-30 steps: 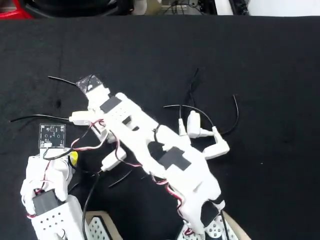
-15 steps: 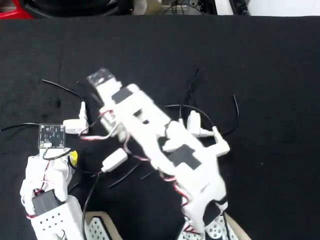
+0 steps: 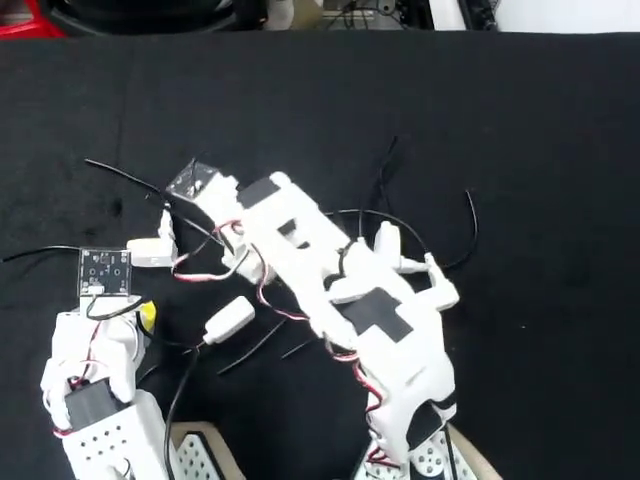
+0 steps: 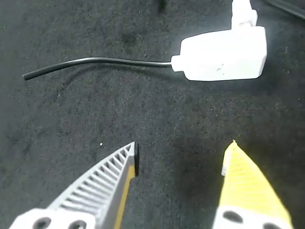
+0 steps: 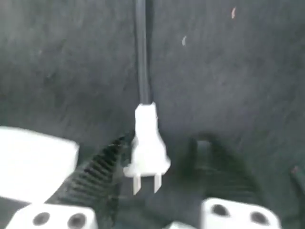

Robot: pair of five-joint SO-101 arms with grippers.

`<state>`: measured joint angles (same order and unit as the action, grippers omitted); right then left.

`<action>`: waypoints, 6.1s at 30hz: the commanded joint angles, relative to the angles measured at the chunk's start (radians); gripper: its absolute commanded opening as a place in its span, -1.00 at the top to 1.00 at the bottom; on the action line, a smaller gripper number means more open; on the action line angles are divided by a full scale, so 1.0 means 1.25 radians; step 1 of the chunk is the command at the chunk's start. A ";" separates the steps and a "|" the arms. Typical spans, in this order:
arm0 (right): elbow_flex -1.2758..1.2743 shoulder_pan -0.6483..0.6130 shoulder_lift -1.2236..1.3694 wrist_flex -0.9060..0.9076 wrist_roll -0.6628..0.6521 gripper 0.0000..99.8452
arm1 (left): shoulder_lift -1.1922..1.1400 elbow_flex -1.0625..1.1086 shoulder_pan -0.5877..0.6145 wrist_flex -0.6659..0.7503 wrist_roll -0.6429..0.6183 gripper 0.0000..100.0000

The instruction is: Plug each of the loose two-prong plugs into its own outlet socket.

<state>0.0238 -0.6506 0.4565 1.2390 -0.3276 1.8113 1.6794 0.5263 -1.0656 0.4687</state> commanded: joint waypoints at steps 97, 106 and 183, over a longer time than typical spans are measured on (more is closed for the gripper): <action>-0.629 0.029 -0.647 -0.590 0.441 0.98 | -0.001 0.017 -0.012 0.009 0.009 0.42; -0.702 0.033 -0.731 -0.655 0.466 0.98 | 0.004 0.017 -0.021 0.014 0.009 0.42; -0.751 0.150 -1.191 -0.390 0.462 0.98 | -0.894 -0.277 -0.411 0.477 0.414 0.52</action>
<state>-0.9260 -0.4496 -1.0073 0.7772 0.2478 0.6498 1.3341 0.0107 -0.4150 0.9935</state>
